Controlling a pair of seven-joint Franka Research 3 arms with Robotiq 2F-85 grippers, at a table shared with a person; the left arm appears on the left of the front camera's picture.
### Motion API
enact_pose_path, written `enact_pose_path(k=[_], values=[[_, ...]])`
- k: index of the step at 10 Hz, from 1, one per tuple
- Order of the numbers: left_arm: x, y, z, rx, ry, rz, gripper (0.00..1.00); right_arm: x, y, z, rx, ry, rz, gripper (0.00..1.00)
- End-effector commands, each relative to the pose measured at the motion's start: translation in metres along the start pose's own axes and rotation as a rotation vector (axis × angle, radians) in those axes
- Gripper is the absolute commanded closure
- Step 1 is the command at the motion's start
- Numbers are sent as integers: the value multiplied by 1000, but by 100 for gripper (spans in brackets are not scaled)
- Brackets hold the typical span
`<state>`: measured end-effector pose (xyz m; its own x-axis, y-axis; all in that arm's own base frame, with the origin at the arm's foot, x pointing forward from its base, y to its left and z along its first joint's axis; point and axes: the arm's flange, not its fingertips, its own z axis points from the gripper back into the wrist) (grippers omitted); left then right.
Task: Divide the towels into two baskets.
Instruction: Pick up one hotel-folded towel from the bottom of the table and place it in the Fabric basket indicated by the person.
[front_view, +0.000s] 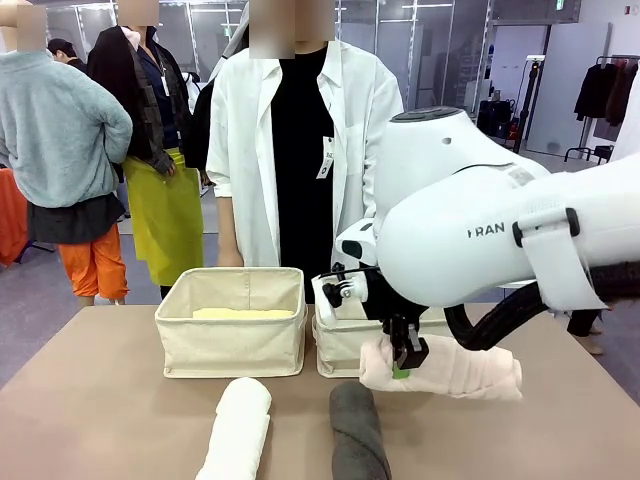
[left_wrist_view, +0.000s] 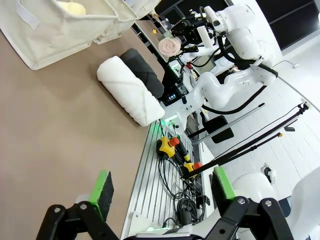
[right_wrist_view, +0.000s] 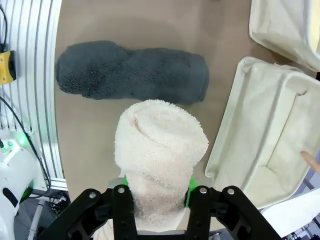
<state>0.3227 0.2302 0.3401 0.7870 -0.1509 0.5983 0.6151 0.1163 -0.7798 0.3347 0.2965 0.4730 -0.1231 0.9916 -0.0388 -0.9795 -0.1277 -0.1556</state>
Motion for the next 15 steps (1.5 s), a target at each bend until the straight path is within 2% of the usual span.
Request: enact_pose_path(k=[1,4,5,6,9,10,13,15], values=[[-2,-5,1,-5,-8,-16,0,-16,-8,2,23,-36,-84,99],[-2,-5,1,-5,-8,-16,0,-16,-8,2,23,-36,-84,99],[-2,-5,1,-5,-8,-16,0,-18,-11,-1,19,-23,-64,63],[-2,-5,1,-5,-8,-16,0,-18,-33,11,-62,-1,-69,63],[-2,-5,1,-5,-8,-16,0,-8,-103,25,-76,77,35,63],[-2,-5,1,-5,-8,-16,0,-3,-124,22,-52,71,84,63],[-2,-5,1,-5,-8,-16,0,14,-197,3,-70,131,163,63],[-2,-5,1,-5,-8,-16,0,19,-236,-16,-85,167,170,63]])
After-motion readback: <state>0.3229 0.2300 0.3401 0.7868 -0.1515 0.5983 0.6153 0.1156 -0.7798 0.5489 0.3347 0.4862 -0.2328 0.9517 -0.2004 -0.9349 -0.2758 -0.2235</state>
